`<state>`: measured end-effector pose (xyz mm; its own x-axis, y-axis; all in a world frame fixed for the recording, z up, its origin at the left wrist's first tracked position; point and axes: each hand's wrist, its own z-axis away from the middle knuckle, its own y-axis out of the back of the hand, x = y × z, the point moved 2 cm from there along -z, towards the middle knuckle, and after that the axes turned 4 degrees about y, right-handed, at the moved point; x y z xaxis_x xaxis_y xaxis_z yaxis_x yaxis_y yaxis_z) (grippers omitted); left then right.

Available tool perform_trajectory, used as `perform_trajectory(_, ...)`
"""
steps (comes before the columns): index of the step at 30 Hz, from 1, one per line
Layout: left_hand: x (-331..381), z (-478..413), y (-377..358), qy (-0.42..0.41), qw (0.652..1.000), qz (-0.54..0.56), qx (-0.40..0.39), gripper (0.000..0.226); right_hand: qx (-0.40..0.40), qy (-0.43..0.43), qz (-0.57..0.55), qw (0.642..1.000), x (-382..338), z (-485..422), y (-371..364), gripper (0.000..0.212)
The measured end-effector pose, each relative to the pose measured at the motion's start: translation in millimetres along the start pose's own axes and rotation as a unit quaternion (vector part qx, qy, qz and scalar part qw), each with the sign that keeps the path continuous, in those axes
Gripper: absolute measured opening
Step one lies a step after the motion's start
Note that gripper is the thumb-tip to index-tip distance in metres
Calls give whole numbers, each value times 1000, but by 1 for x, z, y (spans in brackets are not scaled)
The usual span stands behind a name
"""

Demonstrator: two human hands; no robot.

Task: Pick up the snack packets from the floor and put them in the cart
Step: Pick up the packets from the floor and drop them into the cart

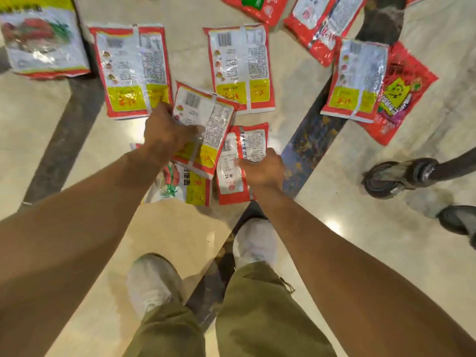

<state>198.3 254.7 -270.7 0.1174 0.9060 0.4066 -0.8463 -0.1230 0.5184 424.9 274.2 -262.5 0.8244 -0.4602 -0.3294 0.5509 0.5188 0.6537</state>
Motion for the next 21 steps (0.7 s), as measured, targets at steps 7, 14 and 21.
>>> perform_trajectory(7, 9, 49, 48, -3, 980, 157, -120, 42, -73, -15, -135, 988, -13, 40, 38, 33)
perform_trajectory(14, 57, 165, 173, -22, 966, 212, -144, 43, -63, 2, -259, 964, -71, 141, 157, 36)
perform_trajectory(21, 172, 344, 326, -53, 951, 259, -159, 41, -23, 49, -326, 944, -171, 294, 347, 30)
